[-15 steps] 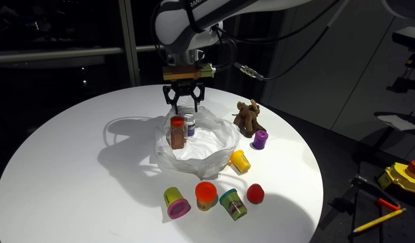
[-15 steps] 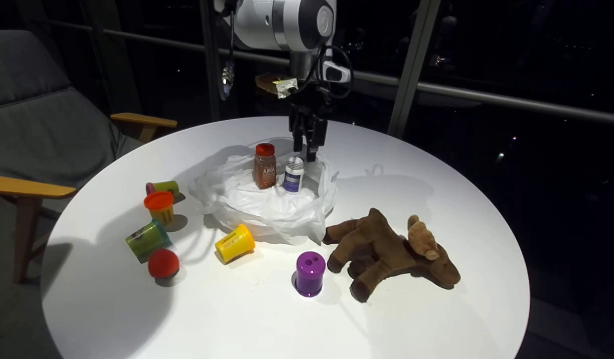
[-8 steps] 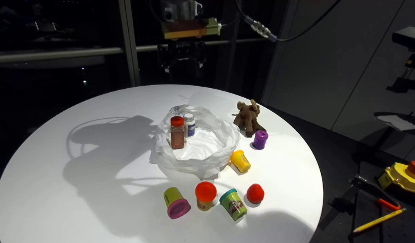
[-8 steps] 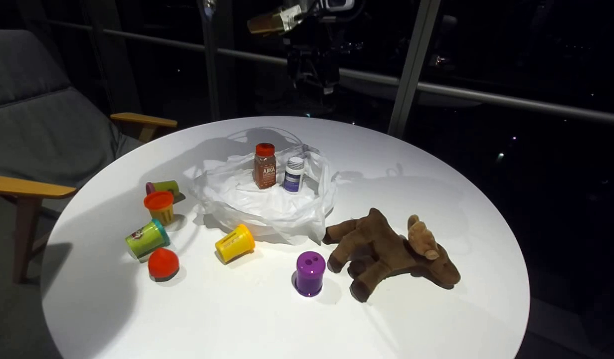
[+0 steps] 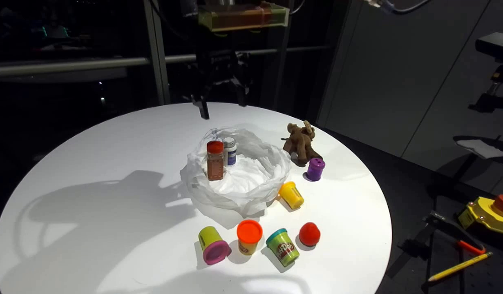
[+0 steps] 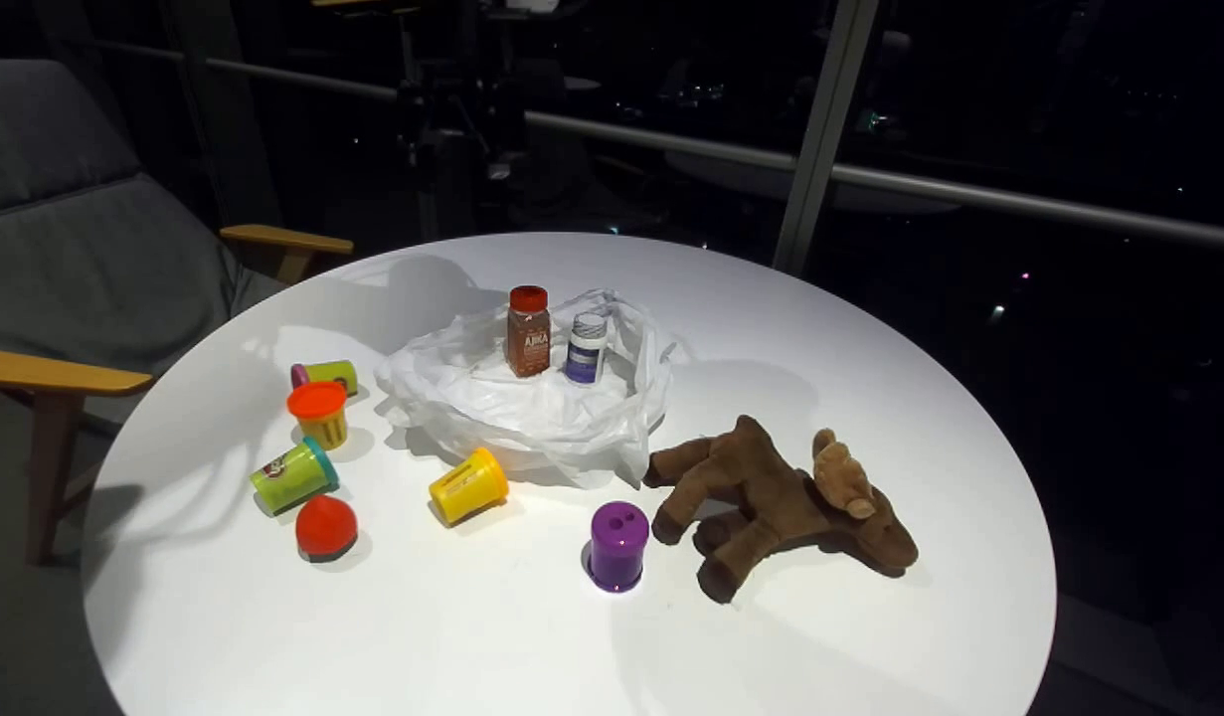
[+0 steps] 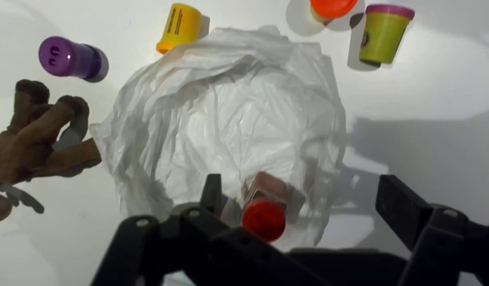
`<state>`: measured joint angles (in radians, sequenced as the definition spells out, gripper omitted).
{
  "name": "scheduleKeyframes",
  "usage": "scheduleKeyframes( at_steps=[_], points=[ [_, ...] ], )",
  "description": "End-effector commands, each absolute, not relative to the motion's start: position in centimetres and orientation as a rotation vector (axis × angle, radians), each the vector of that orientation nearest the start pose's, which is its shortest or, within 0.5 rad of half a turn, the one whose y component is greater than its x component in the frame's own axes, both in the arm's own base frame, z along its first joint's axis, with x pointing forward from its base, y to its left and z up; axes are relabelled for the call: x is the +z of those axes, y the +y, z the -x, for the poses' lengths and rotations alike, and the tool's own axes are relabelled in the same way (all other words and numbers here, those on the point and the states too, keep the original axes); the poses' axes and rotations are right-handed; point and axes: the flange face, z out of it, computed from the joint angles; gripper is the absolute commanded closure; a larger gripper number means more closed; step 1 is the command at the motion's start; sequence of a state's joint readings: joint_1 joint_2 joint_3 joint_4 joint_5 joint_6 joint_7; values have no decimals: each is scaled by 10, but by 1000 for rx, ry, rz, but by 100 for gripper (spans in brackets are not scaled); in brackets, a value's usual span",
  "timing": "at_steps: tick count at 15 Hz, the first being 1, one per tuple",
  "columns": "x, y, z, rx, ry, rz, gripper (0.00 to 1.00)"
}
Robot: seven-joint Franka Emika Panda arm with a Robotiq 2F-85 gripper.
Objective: Put all the objects in the white plastic bag
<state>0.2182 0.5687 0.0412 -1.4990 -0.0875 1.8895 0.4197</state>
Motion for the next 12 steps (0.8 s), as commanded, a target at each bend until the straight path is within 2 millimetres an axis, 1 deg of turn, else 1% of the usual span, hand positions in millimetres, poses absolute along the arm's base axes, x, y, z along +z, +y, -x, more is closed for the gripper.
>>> scheduleKeyframes(
  at_steps=[1, 4, 5, 7, 9, 10, 12],
  points=[
    [283, 210, -596, 362, 4, 3240, 0],
    [239, 251, -539, 418, -138, 3223, 0],
    [228, 262, -524, 410, -173, 3222, 0],
    [207, 282, -500, 368, -232, 3221, 0],
    [193, 294, -487, 327, -283, 3220, 0],
    [188, 299, -485, 297, -287, 3223, 0],
    [186, 308, -483, 236, -290, 3222, 0]
  ],
)
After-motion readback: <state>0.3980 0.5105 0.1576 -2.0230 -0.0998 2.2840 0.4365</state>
